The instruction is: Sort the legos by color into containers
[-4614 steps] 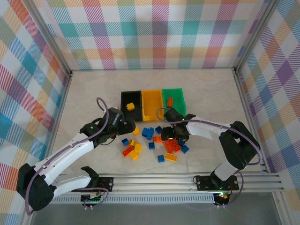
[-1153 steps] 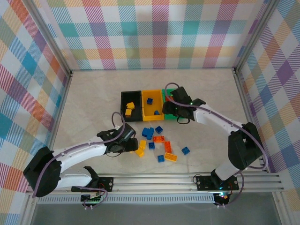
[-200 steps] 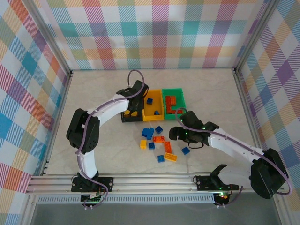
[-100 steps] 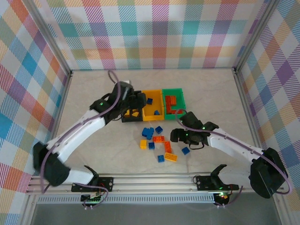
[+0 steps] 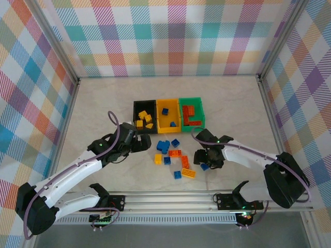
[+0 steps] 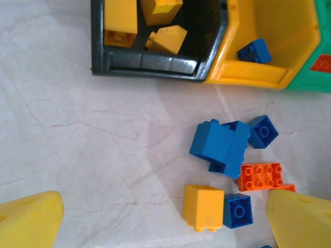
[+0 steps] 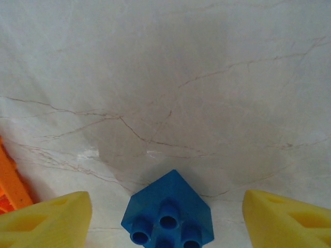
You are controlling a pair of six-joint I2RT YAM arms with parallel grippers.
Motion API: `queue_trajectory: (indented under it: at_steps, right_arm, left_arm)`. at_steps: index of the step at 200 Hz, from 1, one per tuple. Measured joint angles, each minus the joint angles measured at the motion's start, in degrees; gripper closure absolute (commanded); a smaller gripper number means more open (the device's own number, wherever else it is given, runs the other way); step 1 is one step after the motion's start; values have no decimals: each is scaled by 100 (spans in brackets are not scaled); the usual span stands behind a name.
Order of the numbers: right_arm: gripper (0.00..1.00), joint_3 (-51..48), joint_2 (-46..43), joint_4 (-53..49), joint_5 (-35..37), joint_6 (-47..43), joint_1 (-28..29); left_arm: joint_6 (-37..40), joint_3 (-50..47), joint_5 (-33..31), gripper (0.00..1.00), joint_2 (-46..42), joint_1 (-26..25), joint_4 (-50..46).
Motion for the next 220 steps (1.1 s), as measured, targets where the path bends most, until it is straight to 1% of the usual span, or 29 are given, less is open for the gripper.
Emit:
queue_trajectory:
  at_steps: [27,48,83,111,132,153,173,199,220]
  right_arm:
    - [40,24,361,24,92,87,229]
    - [47,133,503,-101,304,223,361]
    - [57,195,557,-105,431,444,546]
    - [59,205,448,-90,426,498,590]
    - [60,398,227,-140,472,442,612]
    - [59,1093,162,-175,557,219,612]
    - [59,2015,428,-59,581,-90,612]
    - [59,3285,1375,332,579,-450,564]
    - [57,4286,2420,507,597,-656,501]
  left_arm:
    - [-55,-9,-26,0,22,0,-15]
    - [-103,-9,-48,0,55,0,-15]
    - [-98,-9,-136,0,81,0,-85]
    - [-96,-11,-262,0,17,0,-170]
    - [-96,-96,-396,0,-372,0,-184]
    - [-103,-192,-579,0,-767,0,-282]
    - [-146,-398,-702,0,-1038,0,-291]
    - [-201,-708,-719,0,-1283,0,-299]
    - [-256,-752,-752,0,-1294,0,-321]
